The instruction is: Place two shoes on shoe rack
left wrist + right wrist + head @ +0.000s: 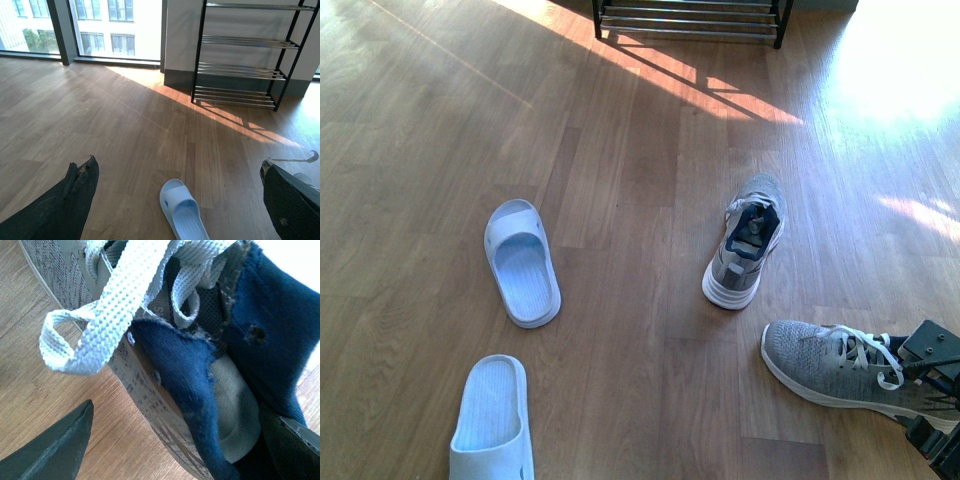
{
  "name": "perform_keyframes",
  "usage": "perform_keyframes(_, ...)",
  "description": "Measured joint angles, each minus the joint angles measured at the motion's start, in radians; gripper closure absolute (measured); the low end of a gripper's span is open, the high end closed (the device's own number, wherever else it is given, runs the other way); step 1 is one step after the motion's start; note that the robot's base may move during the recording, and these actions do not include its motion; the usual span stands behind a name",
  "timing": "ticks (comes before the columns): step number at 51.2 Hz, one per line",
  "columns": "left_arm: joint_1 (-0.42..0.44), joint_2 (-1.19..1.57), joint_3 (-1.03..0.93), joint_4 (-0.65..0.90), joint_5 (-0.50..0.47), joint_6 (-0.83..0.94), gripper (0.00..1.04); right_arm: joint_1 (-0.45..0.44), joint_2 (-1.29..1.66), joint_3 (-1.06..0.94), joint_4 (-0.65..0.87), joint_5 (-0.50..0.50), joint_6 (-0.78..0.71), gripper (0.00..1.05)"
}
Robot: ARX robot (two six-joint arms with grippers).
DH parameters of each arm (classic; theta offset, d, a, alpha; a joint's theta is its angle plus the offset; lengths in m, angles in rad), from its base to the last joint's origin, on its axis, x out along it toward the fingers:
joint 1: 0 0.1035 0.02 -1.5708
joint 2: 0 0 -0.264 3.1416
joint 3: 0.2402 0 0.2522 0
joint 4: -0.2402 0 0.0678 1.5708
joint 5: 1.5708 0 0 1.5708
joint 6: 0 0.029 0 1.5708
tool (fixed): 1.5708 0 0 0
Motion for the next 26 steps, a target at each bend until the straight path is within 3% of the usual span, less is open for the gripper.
perform_keyframes(11, 0.000, 0.000, 0.000, 0.000, 0.000, 0.000, 0.09, 0.002, 0.030, 0.061, -0.060, 0.016, -0.012, 0.11)
perform_keyframes(26, 0.000, 0.000, 0.000, 0.000, 0.000, 0.000, 0.09, 0.018, 0.031, 0.075, -0.072, 0.004, 0.019, 0.65)
